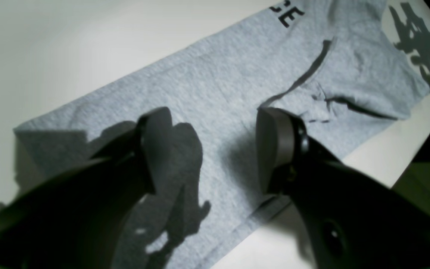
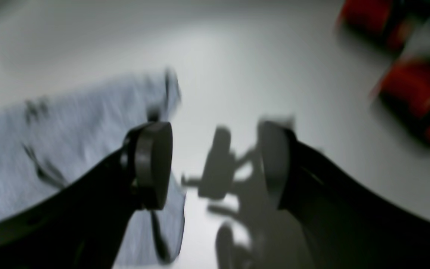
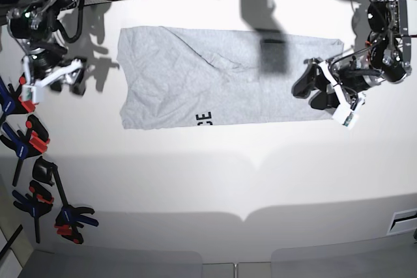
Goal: Fold the T-shirt properly
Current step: 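Grasp the printed end of the shirt with the right gripper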
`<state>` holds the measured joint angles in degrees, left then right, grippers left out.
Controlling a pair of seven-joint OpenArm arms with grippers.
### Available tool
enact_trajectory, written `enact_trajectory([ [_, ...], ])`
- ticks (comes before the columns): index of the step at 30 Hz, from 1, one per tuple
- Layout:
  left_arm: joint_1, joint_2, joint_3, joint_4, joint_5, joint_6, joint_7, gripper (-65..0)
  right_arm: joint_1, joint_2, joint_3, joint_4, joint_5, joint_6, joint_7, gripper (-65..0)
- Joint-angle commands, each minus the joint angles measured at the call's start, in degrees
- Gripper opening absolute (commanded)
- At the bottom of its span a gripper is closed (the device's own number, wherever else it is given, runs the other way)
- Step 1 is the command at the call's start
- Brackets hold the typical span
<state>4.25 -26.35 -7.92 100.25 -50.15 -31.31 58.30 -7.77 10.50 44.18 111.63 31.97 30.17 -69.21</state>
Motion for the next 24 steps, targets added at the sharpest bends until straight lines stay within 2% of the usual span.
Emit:
enact_trajectory([
  [1,-0.7,-0.3,-0.3,1.0,-1.1,0.0,-1.4,-31.8,0.6,1.7,-0.1,-1.6,3.0,1.3,0.9,-30.0],
  [4,-0.7,0.2,-0.3,1.0,-1.7,0.0,-1.3,-31.8,2.2,3.6,-0.3,-9.5,8.9,3.1,-1.0,-30.0],
  [6,-0.6,0.2,-0.3,1.0,-2.3,0.0,-1.3,-31.8,4.2,4.5,-0.3,-14.3,10.4,3.9,-1.4,-30.0],
  [13,-0.6,0.2,-0.3,1.0,-2.4,0.0,-1.2,-31.8,9.5,4.4,-1.0,-25.1,10.7,5.4,-3.9,-30.0],
  [16,-0.6,0.2,-0.3,1.0,-2.5,0.0,-1.2,-31.8,9.5,4.4,-4.0,-26.9,9.5,5.4,-4.6,-30.0],
  [20,-0.6,0.2,-0.3,1.0,-2.4,0.0,-1.1,-31.8,9.5,4.2,-9.4,-27.7,4.5,5.4,-4.0,-30.0],
  [24,-0.5,0.2,-0.3,1.0,-2.4,0.0,-1.1,-31.8,9.5,2.1,-13.7,-27.7,4.2,4.2,-3.1,-30.0],
])
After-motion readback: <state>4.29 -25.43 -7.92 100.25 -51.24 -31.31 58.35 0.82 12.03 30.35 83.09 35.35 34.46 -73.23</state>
